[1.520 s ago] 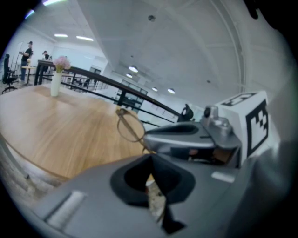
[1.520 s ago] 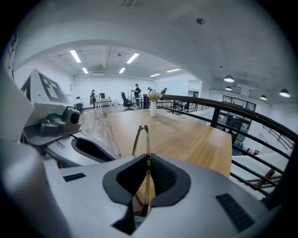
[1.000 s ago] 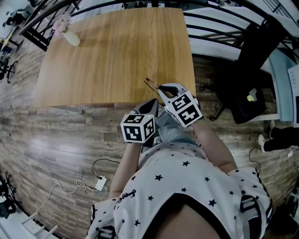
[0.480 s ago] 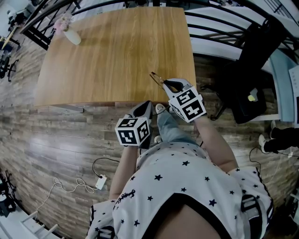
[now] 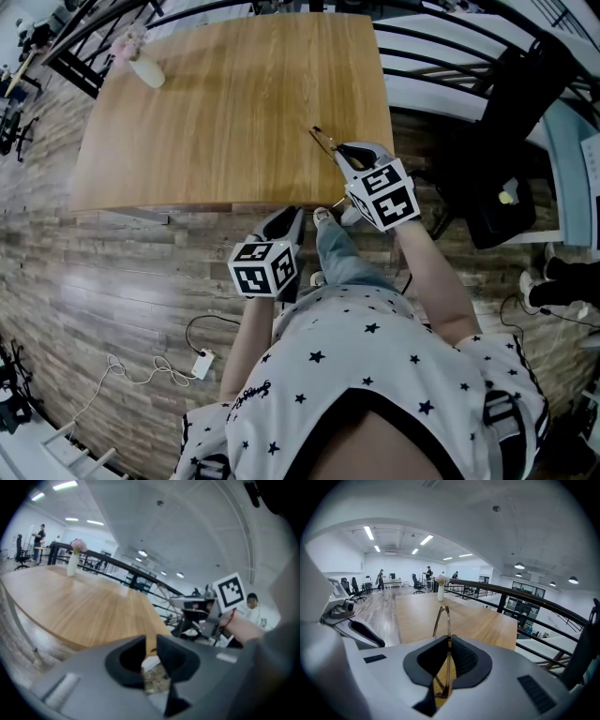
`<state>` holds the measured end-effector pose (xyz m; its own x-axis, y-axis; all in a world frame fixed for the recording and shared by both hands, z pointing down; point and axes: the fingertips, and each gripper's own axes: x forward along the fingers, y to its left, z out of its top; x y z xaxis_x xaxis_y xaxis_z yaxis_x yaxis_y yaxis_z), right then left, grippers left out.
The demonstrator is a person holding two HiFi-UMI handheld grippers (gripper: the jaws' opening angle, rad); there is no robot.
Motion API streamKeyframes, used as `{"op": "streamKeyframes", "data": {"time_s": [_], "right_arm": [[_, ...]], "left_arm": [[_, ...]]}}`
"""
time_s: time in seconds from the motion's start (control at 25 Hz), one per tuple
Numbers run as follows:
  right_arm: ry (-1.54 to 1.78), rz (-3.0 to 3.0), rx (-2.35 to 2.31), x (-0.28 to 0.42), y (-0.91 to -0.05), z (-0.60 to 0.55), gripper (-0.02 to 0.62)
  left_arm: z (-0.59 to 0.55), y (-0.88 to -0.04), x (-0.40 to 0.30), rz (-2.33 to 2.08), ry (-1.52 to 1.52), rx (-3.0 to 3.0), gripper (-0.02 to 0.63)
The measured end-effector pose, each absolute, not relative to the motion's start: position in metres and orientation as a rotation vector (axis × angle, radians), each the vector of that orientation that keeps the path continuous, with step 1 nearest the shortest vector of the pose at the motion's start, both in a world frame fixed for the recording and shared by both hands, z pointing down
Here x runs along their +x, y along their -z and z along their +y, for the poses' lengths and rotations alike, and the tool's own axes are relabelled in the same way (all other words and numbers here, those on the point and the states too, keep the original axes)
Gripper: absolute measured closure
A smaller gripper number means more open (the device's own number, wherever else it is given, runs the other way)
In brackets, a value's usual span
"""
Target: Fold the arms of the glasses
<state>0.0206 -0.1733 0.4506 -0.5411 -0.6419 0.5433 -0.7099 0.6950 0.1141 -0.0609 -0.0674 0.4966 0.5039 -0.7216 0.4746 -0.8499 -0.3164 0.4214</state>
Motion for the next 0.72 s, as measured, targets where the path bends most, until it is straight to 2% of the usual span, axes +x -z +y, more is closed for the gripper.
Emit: {"op": "streamKeyframes", "data": {"time_s": [0.36,0.72], "right_arm": [[-0.14,-2.375,1.064,0.016,-0.431,-0.184,0.563],[-0.128,-2.397,1.043,0.008,-0.425,-0.178,0.563]], "left_arm": [[-0.061,-0.509,-0.059,-1.26,-0.334,2.127,0.442],[-0.068,-0.509,-0.057,-1.3,-0.36,2.145,0.431]]}}
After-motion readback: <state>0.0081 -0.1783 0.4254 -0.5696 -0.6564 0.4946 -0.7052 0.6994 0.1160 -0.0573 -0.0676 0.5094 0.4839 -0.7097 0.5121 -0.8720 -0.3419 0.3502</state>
